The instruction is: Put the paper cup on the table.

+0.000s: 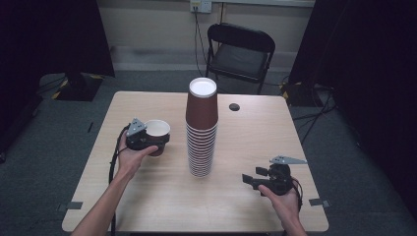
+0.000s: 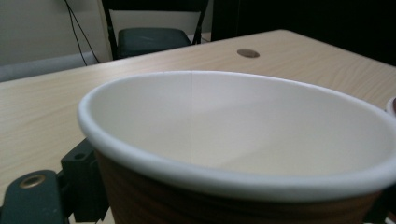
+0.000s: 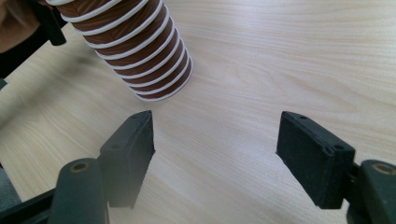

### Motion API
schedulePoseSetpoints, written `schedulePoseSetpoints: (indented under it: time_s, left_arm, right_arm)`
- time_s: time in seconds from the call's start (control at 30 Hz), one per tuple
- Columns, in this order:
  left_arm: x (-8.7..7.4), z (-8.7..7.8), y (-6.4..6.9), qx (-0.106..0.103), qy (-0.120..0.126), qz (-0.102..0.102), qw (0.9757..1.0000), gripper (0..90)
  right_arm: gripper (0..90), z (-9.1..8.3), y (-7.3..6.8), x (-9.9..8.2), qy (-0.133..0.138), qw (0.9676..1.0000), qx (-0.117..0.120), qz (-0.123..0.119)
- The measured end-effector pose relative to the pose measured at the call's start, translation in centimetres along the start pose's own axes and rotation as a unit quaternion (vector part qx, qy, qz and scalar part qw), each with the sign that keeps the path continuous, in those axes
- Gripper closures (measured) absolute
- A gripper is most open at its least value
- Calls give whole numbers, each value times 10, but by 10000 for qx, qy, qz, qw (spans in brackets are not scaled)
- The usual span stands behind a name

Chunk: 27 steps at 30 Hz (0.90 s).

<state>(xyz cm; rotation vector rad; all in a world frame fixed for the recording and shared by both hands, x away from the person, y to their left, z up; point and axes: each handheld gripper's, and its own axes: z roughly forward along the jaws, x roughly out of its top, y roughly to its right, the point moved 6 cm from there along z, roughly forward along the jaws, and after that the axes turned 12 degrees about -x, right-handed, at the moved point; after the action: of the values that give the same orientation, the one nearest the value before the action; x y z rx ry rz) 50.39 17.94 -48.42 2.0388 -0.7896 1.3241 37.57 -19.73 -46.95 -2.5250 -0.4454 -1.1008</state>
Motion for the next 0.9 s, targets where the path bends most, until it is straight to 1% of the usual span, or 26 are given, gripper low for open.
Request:
schedulePoseSetpoints:
  time_s: [0.03,0.07,0.1,0.2,0.27,0.3,0.33,0.4,0.47,0.5,0.53,0.6,0.67,0.7,0.73,0.77,0.83,0.9]
  left_arm:
    - [-3,2,0,-29,-88,-34,10000,102]
    - [-4,3,1,-13,-109,-32,9999,102]
    - [-5,4,1,-42,-88,21,10000,102]
    - [-6,5,2,-74,11,47,10000,101]
    - [-7,3,3,-97,-30,61,9999,99]
    - [-7,0,3,-100,-97,22,9999,99]
    - [-8,-2,4,-106,-107,-40,9999,97]
    - [-11,-7,4,-165,-34,-74,9998,96]
    - [-13,-12,3,-178,-39,-171,9997,95]
    - [-15,-15,4,-188,-52,-112,9997,94]
    - [-15,-15,4,-188,-52,-112,9997,94]
    - [-17,-18,6,-174,-136,-14,9998,94]
    - [-20,-19,9,-193,-188,14,9996,91]
    - [-21,-20,8,-166,-233,40,9996,91]
    - [-23,-21,8,-146,-205,26,9997,91]
    - [-24,-22,8,-183,-167,-30,9997,94]
    - [-24,-23,7,-168,-173,-52,9997,93]
    - [-24,-23,7,-174,-200,-12,9996,93]
  right_arm:
    - [274,0,0,0,5,10000,7,-4]
    - [273,-1,0,0,13,10000,5,-7]
    - [273,-1,0,0,17,10000,8,-1]
    - [273,-2,0,0,6,10000,8,34]
    - [273,-2,1,1,34,10000,12,29]
    - [273,-3,1,1,52,10000,3,23]
    - [273,-3,1,1,45,10000,3,57]
    - [273,-3,1,1,63,10000,4,44]
    - [273,-2,1,1,52,10000,10,28]
    - [273,-2,1,1,39,10000,12,37]
    - [273,-2,1,1,39,10000,12,37]
    - [273,-1,-1,1,33,10000,23,12]
    - [273,-2,-2,1,32,10000,43,33]
    - [273,-2,-2,1,39,10000,59,30]
    - [273,-2,-2,1,42,10000,38,30]
    - [273,-1,-2,1,53,10000,50,41]
    - [273,-1,-2,1,22,10000,55,43]
    - [273,-1,-3,1,38,10000,72,33]
